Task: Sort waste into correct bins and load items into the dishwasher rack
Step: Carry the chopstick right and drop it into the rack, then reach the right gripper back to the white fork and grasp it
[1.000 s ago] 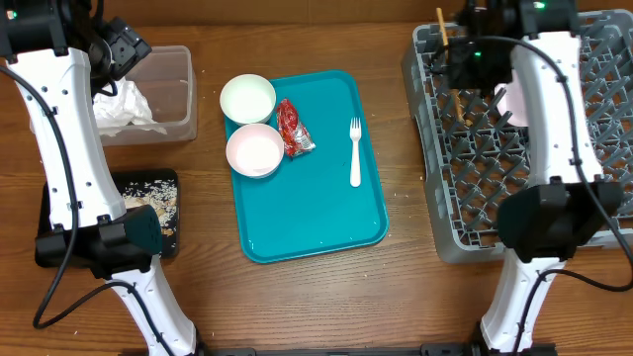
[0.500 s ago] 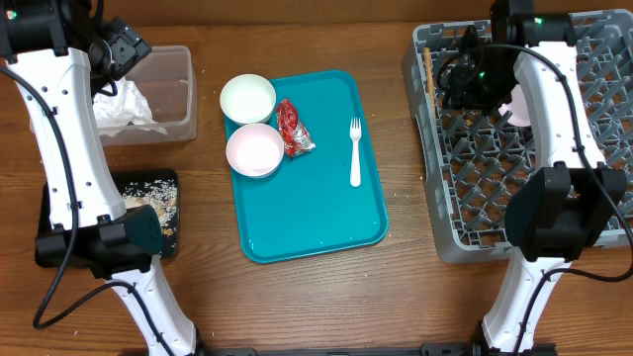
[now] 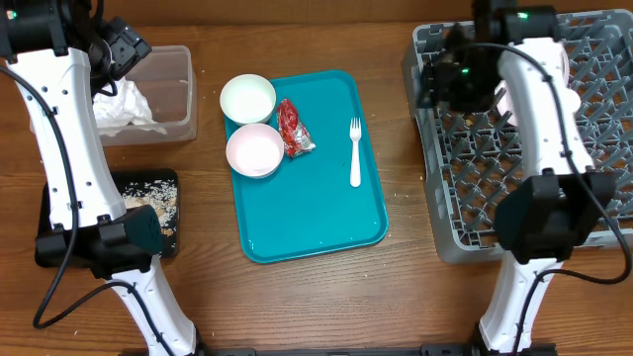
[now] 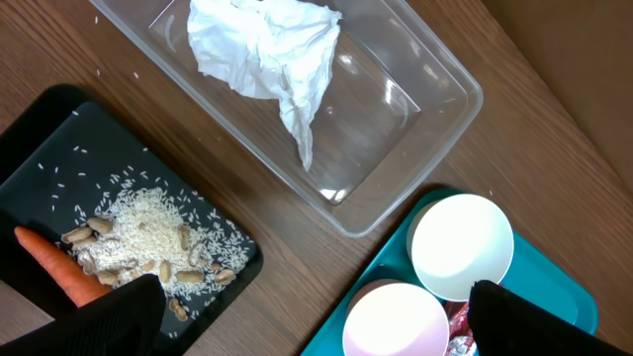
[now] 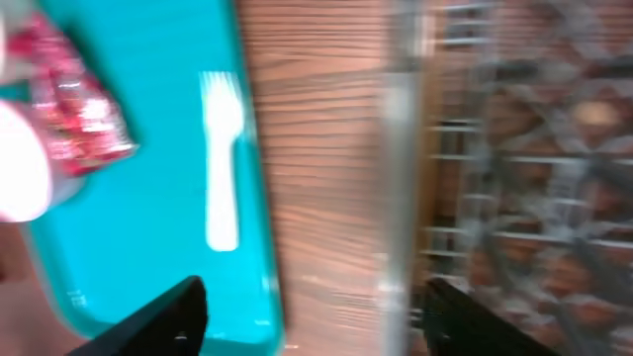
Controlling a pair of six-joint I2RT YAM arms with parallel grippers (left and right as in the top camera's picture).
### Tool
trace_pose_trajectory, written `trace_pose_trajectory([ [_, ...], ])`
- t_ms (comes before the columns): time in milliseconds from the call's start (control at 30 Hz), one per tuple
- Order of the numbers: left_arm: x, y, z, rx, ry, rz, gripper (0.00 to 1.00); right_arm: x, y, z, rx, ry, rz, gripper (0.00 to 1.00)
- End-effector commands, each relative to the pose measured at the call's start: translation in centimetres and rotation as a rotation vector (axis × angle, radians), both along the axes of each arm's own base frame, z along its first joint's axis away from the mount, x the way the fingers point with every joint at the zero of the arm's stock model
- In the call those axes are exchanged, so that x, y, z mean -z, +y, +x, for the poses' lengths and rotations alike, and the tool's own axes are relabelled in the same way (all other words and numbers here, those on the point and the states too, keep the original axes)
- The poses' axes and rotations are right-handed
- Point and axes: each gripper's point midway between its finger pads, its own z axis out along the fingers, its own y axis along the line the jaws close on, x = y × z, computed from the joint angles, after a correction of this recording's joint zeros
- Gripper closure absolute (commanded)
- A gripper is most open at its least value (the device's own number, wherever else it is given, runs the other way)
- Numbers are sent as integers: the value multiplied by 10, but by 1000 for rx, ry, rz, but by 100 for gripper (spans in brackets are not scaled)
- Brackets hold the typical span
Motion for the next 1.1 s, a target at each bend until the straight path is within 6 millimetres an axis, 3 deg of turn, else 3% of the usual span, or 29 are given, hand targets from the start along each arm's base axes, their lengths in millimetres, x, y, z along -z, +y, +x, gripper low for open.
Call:
trace_pose_trajectory([
  [0,5,-1,2,22,16,1,0,-45,79,-12,-109,-64,231,15],
  [100,5,-1,1,22,15,2,0,-48,118,-18,-195,-90,269,5],
  [167,5,-1,2,22,16,1,0,-39,134,-16,-195,-106,202,0],
  [367,5,-1,2,22,16,1,0,11,150,-11,-8,-87,-54,4],
  [700,5,-1,2,22,16,1,0,108,146,-16,94,37,-256,16],
  [1067,5,-1,2,22,16,1,0,135,143,-21,89,85,-285,24],
])
